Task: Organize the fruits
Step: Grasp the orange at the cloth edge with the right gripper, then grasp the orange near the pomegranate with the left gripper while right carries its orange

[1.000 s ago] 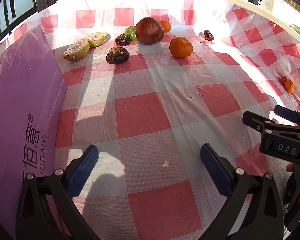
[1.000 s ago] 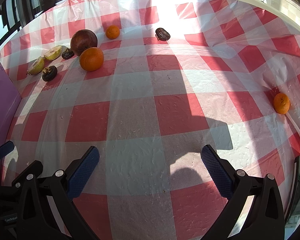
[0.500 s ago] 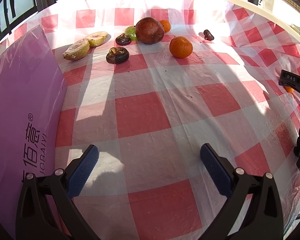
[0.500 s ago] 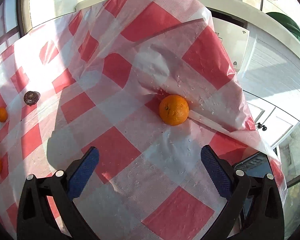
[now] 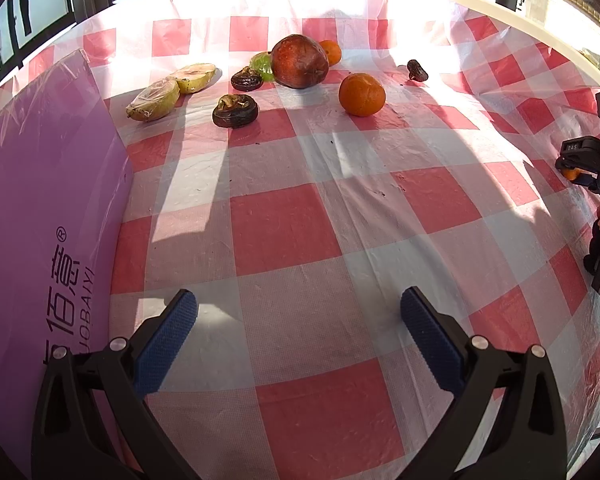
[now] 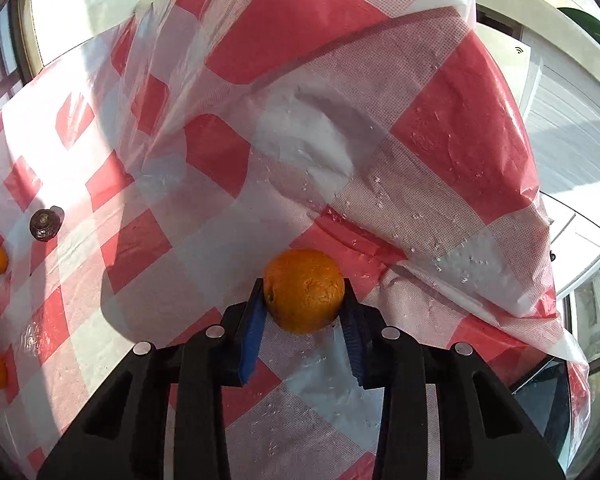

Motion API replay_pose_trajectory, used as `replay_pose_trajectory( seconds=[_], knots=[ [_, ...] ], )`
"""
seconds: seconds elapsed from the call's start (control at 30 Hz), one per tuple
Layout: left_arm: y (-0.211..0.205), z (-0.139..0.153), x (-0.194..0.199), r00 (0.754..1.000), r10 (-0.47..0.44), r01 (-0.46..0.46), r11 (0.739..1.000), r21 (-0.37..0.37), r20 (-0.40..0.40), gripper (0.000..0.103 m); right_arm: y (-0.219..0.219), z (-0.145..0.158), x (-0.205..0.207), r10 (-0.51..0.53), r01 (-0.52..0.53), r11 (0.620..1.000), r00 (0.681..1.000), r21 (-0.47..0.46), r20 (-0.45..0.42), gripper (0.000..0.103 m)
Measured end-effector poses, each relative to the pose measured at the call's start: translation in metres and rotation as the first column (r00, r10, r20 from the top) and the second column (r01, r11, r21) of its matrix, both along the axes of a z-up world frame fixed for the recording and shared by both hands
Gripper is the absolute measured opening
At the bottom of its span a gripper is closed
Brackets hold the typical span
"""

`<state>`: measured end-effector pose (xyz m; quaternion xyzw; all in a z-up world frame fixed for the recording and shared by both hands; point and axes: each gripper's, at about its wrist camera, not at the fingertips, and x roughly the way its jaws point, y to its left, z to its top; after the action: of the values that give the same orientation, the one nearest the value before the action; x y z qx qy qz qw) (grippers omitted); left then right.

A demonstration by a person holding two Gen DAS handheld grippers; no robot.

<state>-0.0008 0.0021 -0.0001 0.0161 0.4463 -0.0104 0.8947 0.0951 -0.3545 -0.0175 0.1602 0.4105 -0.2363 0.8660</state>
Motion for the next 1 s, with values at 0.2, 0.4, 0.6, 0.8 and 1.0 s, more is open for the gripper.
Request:
replay_pose_trajectory(
  seconds=[0.2,0.4,0.6,0.8,1.0],
  knots=[
    [-0.001,0.001,0.002,1.000,0.007,-0.007,1.000,-0.012,-0.024,0.102,0.079,0.005,-0.038,0.302,-0.318,0.943,0.941,0.100,0.150,0.036],
    [-0.016,0.008,0.029,1.000,0.004,-0.003,0.998,-0.057,0.019,0.099,0.112,0.009,-0.040,0.375,-0.411,0.897,0.903,0.163,0.212,0.036],
    [-0.053,0.013,0.103,0.998,-0.023,0.026,0.999,-0.042,0.056,0.088,0.102,0.013,-0.050,0.387,-0.443,0.869,0.886,0.220,0.255,0.037],
    [-0.068,0.004,0.172,1.000,-0.007,0.007,1.000,-0.022,0.004,0.070,0.102,0.010,-0.046,0.399,-0.459,0.857,0.879,0.235,0.260,0.037],
    [-0.060,0.003,0.179,1.000,0.012,-0.012,0.997,-0.077,0.000,0.044,0.101,0.010,-0.045,0.403,-0.466,0.851,0.875,0.241,0.268,0.037]
  ],
)
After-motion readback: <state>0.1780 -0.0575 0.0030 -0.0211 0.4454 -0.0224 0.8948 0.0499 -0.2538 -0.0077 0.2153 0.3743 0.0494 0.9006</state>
